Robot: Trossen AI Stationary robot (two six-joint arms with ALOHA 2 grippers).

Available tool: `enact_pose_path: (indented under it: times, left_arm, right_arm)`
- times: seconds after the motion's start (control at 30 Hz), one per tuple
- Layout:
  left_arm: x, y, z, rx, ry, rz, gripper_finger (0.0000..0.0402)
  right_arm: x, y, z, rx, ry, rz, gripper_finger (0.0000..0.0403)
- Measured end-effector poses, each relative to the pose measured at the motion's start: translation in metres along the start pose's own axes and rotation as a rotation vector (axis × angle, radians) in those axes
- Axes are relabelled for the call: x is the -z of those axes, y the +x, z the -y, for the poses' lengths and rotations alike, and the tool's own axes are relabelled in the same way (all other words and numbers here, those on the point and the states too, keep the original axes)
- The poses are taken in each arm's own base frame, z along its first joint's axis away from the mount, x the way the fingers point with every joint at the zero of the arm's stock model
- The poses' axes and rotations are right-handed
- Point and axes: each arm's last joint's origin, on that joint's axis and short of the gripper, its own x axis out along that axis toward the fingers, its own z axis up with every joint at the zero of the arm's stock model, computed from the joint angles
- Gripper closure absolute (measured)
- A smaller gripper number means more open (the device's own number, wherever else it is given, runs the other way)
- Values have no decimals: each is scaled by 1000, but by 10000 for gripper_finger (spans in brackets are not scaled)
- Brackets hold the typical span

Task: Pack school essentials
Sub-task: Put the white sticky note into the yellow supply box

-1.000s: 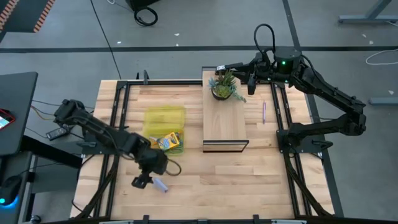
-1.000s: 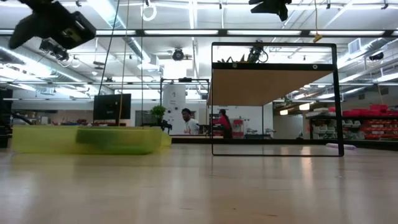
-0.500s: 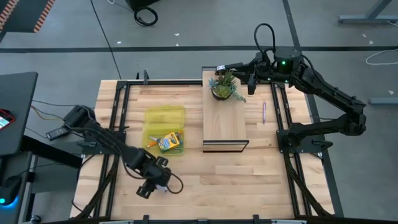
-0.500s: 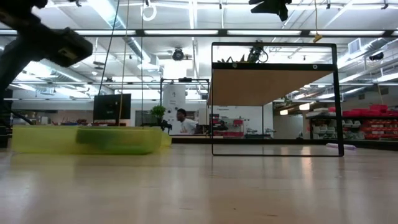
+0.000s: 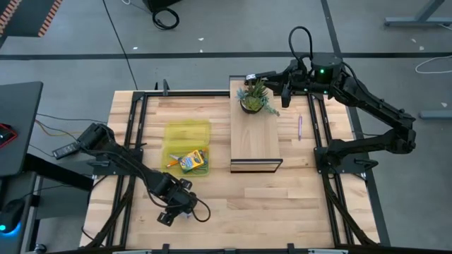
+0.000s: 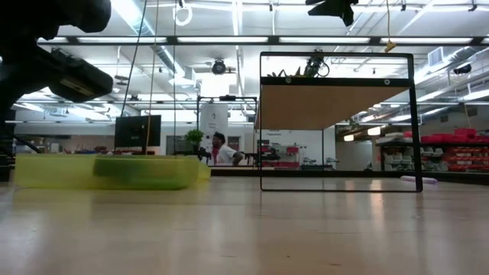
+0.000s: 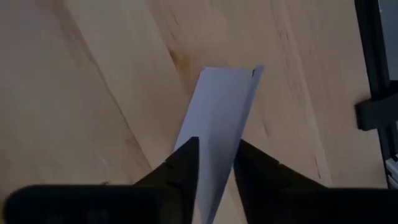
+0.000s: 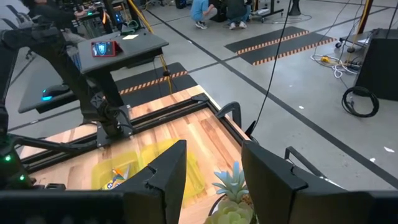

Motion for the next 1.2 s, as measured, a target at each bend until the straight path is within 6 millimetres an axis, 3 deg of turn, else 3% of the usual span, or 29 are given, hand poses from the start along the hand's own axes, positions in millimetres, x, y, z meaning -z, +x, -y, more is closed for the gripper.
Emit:
enact_pose_path:
  times: [0.27,0.5,1.2]
  left_arm:
    - [0,0,0,32,-2,-9,392]
    - [13,-5,-3,10,-54,-124,390]
    - [37,-64,-41,-248,-171,-113,395]
  right_arm:
    - [0,0,0,-1,-2,0,243]
    - [0,0,0,0,-6,0,243]
    - [0,0,0,0,-29,0,243]
